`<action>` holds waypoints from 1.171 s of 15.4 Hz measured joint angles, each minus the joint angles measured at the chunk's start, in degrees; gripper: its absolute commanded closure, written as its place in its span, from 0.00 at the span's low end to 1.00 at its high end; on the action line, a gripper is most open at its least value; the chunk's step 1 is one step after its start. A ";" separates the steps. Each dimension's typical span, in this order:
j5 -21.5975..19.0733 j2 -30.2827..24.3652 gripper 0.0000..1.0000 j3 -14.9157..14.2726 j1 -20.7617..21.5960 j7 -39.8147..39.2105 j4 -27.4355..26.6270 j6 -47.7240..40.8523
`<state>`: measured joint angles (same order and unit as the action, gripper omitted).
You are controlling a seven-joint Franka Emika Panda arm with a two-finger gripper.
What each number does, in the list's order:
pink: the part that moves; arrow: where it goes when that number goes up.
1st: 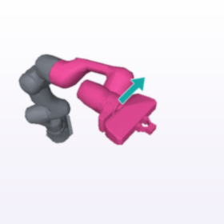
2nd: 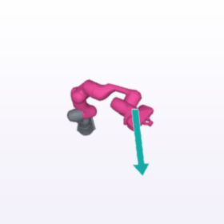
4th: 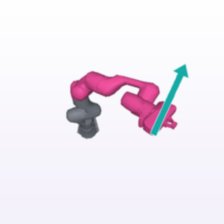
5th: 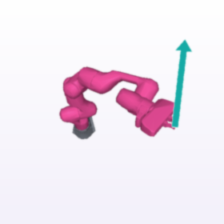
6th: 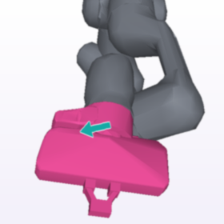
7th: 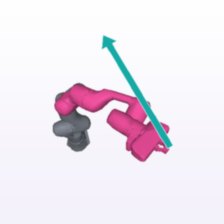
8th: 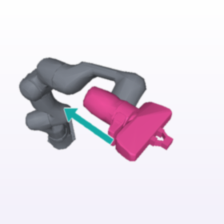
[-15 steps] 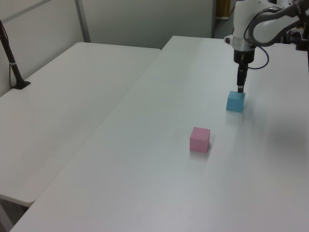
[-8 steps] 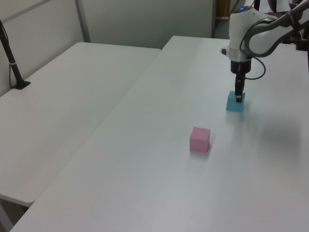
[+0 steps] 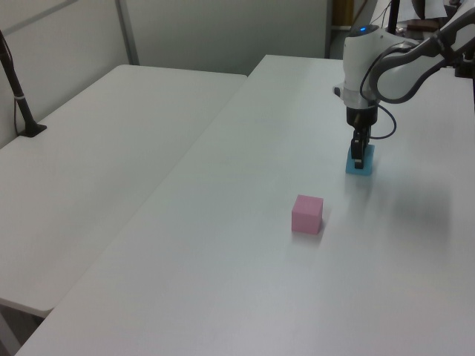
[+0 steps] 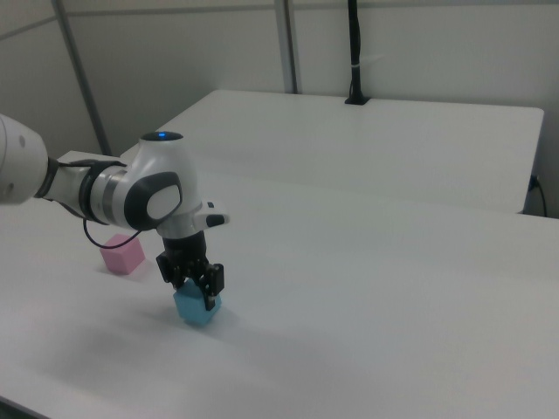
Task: Put blue cube on pink cube
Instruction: 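Close the gripper on the light-blue cube, then lift the light-blue cube and carry it above the pink cube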
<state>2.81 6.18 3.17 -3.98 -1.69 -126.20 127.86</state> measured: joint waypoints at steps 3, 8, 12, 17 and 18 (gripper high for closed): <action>0.00 -1.35 0.35 0.00 -0.02 0.06 3.08 -5.07; 0.00 -5.48 0.35 0.00 -0.01 0.06 8.30 -14.22; -0.01 -6.75 0.35 -0.01 -0.13 0.08 18.14 -25.34; -0.37 -7.11 0.35 -0.29 -0.32 0.07 26.18 -29.41; -0.39 -7.12 0.35 -0.29 -0.32 -0.04 26.85 -30.13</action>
<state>2.43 -0.94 2.88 -4.31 -1.73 -99.36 97.73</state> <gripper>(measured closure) 0.344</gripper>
